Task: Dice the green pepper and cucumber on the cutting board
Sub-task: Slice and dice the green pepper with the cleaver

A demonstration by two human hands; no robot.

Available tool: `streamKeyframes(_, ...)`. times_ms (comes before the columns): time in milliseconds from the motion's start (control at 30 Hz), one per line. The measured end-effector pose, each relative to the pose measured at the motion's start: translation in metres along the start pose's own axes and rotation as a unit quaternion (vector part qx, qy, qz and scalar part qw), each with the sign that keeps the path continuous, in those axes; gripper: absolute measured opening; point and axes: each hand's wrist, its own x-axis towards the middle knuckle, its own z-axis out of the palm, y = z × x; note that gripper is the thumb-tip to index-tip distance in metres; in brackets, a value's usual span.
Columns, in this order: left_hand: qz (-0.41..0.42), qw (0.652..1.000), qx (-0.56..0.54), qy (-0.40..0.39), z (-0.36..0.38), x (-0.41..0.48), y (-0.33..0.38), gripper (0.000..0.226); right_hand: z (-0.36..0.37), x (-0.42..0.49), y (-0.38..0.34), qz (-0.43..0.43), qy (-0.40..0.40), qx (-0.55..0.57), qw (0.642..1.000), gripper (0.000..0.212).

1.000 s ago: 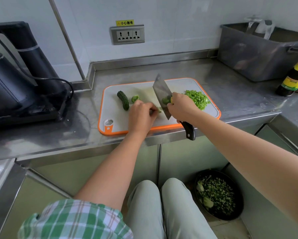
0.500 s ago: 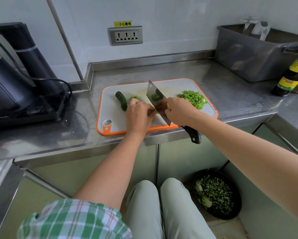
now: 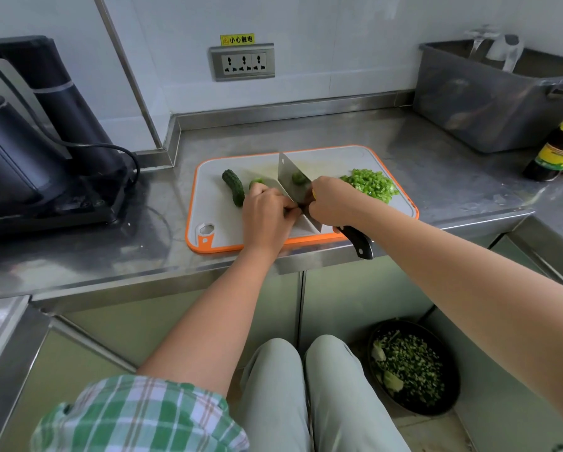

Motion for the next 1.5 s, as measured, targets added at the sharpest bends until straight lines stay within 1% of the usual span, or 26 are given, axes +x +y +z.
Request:
streamKeyframes(67, 0.0, 1.0, 0.002, 0.001, 0.0, 0.0, 0.0, 0.008, 0.002, 0.003, -0.002, 0.011, 0.01, 0.012, 1.0, 0.02)
streamKeyframes(167, 0.005, 1.0, -0.006, -0.001, 0.0, -0.001, -0.001, 0.007, 0.004, 0.007, -0.006, 0.027, 0.018, 0.032, 0.999, 0.008)
streamKeyframes(267, 0.006, 1.0, -0.019, -0.005, -0.001, -0.001, 0.0, 0.01, 0.005, 0.014, -0.012, 0.039, 0.024, 0.042, 0.998, 0.004)
streamKeyframes(367, 0.004, 1.0, -0.02, -0.012, -0.002, -0.001, 0.001, 0.007, 0.007, 0.02, -0.007, 0.046, 0.043, 0.059, 0.996, 0.013)
streamKeyframes(433, 0.002, 1.0, -0.026, -0.012, -0.001, 0.0, 0.001, 0.002, 0.009, 0.021, 0.001, 0.039, 0.071, 0.102, 0.992, 0.009)
streamKeyframes(567, -0.005, 0.997, -0.073, -0.01, -0.002, 0.0, 0.001, 0.016, -0.003, 0.018, 0.018, 0.033, 0.138, 0.199, 0.97, 0.012)
streamKeyframes(667, 0.01, 0.998, -0.054, -0.025, -0.006, 0.005, 0.003, 0.019, -0.013, 0.018, 0.028, 0.056, 0.149, 0.255, 0.954, 0.021)
streamKeyframes(700, 0.018, 0.998, -0.041, -0.04, -0.007, 0.008, 0.004, 0.021, -0.013, 0.016, 0.032, 0.065, 0.142, 0.269, 0.95, 0.022)
streamKeyframes(767, 0.041, 0.994, -0.026, -0.096, -0.008, 0.015, 0.005, 0.032, -0.009, 0.014, 0.039, 0.083, 0.128, 0.288, 0.945, 0.022)
streamKeyframes(833, 0.073, 0.982, -0.021, -0.173, -0.008, 0.023, 0.008, 0.045, -0.005, 0.011, 0.045, 0.096, 0.125, 0.294, 0.943, 0.022)
streamKeyframes(900, 0.113, 0.965, 0.0, -0.237, -0.009, 0.032, 0.011, 0.054, -0.003, 0.01, 0.05, 0.104, 0.131, 0.298, 0.94, 0.022)
streamKeyframes(967, 0.142, 0.948, 0.025, -0.285, -0.011, 0.04, 0.014, 0.054, -0.004, 0.009, 0.054, 0.107, 0.132, 0.295, 0.94, 0.019)
streamKeyframes(1033, 0.153, 0.94, 0.035, -0.303, -0.012, 0.045, 0.015, 0.047, -0.005, 0.007, 0.056, 0.107, 0.129, 0.292, 0.941, 0.018)
streamKeyframes(1133, 0.144, 0.95, 0.016, -0.278, -0.012, 0.047, 0.014, 0.035, -0.004, 0.005, 0.056, 0.102, 0.121, 0.291, 0.943, 0.02)
streamKeyframes(1233, 0.123, 0.96, 0.035, -0.247, -0.01, 0.045, 0.012, 0.023, -0.001, 0.003, 0.055, 0.097, 0.107, 0.288, 0.947, 0.014)
streamKeyframes(1367, 0.066, 0.982, 0.054, -0.171, -0.008, 0.037, 0.008, 0.021, -0.001, -0.001, 0.049, 0.084, 0.078, 0.281, 0.953, 0.009)
streamKeyframes(1500, 0.051, 0.982, 0.12, -0.134, -0.006, 0.029, 0.012, 0.025, -0.002, -0.003, 0.042, 0.057, 0.06, 0.239, 0.967, 0.008)
